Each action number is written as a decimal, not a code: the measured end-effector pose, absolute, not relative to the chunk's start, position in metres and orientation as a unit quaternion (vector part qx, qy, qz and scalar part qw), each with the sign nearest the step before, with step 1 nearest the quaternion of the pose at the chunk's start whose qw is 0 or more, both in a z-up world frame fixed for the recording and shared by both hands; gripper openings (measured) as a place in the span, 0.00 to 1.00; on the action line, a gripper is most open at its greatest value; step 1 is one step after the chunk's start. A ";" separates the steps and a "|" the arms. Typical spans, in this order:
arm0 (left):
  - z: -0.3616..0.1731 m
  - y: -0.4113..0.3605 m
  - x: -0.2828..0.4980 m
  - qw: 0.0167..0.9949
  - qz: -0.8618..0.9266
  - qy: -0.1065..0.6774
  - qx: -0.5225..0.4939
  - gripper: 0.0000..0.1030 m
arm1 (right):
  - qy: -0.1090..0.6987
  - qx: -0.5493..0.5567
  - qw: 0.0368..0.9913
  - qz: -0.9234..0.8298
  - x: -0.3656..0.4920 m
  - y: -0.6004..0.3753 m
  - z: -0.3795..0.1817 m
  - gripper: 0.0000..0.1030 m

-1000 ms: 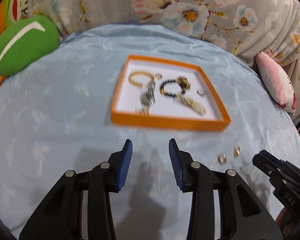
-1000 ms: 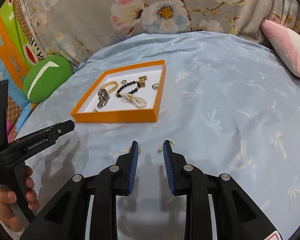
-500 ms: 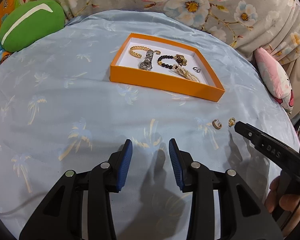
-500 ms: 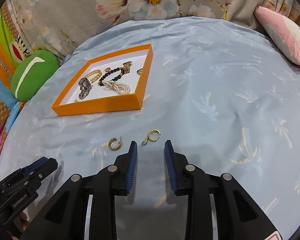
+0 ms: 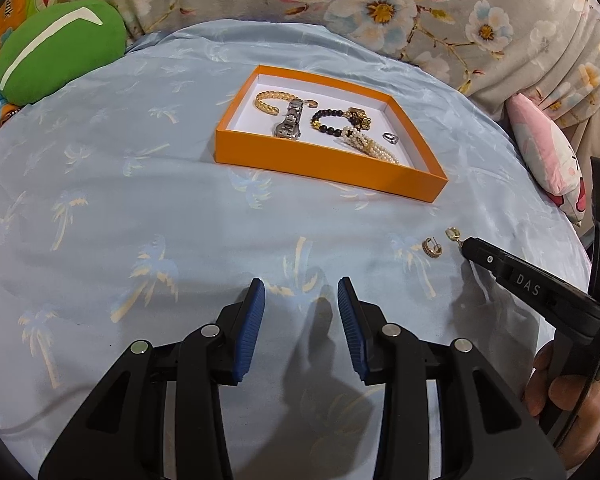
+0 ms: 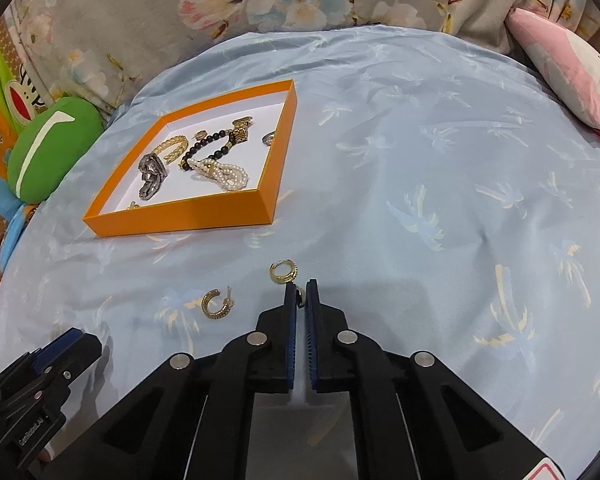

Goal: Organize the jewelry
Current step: 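Close the right tool on a gold earring while the left tool grasps the gold hoop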

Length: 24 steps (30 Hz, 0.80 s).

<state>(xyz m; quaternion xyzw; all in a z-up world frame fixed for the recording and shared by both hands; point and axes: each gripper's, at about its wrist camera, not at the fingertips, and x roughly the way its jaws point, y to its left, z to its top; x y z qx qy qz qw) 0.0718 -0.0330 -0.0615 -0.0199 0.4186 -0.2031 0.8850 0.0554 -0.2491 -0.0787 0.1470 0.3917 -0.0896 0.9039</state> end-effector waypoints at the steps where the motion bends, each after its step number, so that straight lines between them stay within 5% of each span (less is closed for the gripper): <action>1: -0.060 -0.036 0.071 0.884 -0.205 0.419 -0.021 0.35 | 0.391 0.149 0.904 -0.090 0.054 -0.250 -0.078 0.04; 7: -0.050 -0.063 0.071 0.879 -0.236 0.415 -0.019 0.36 | 0.379 0.161 0.907 -0.090 0.036 -0.257 -0.071 0.04; 13: -0.048 -0.108 0.077 0.871 -0.266 0.413 0.010 0.52 | 0.364 0.177 0.910 -0.091 0.014 -0.268 -0.063 0.04; 24: -0.062 -0.156 0.088 0.864 -0.274 0.418 0.056 0.50 | 0.354 0.188 0.912 -0.090 -0.001 -0.278 -0.057 0.04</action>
